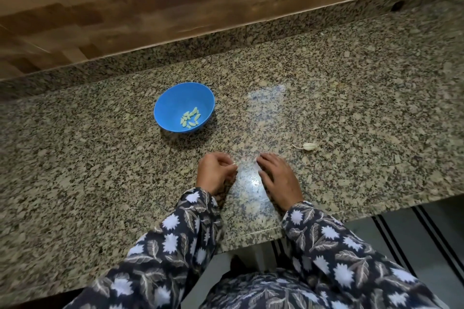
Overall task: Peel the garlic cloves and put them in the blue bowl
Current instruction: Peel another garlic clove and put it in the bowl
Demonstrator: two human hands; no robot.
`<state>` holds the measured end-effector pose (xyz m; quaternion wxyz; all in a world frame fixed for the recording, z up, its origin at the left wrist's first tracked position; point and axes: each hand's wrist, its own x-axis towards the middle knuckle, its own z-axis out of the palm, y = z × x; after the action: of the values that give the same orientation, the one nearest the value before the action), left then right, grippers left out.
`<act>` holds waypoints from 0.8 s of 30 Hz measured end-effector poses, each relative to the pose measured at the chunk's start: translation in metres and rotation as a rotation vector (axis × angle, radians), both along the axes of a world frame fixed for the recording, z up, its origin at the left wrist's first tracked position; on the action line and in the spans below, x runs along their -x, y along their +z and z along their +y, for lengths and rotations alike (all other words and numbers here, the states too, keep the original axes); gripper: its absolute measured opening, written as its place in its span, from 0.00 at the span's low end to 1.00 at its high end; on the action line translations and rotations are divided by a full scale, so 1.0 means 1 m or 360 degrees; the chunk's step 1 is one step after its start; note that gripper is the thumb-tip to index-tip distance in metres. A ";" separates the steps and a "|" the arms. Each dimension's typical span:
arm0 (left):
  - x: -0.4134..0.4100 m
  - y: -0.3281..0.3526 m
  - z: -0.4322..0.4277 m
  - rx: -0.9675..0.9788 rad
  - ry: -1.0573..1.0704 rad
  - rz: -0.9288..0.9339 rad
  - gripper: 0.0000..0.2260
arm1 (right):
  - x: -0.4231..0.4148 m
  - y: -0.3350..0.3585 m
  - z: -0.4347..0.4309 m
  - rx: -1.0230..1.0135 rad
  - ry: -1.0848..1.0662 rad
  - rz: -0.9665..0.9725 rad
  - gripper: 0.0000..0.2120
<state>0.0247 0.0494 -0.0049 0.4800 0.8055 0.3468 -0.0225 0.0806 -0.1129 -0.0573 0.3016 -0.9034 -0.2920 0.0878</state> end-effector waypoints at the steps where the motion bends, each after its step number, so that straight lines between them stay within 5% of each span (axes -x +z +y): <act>1: -0.002 0.001 0.001 -0.0122 -0.0122 0.0062 0.06 | 0.001 -0.004 -0.002 0.0027 0.0016 -0.0019 0.19; 8: -0.024 0.014 -0.004 -0.0651 -0.0589 0.0333 0.01 | 0.001 -0.009 -0.003 -0.0016 0.0003 -0.0062 0.18; 12: -0.024 0.011 -0.014 -0.1001 -0.0877 0.0212 0.06 | 0.002 -0.008 -0.003 -0.0017 -0.0009 -0.0065 0.18; 24: -0.005 0.003 -0.014 -0.1259 -0.1144 0.0032 0.12 | 0.001 -0.006 -0.003 -0.0104 -0.0042 -0.0077 0.18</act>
<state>0.0298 0.0351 -0.0018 0.0983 0.9927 0.0355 -0.0608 0.0791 -0.1164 -0.0637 0.3250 -0.8986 -0.2899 0.0522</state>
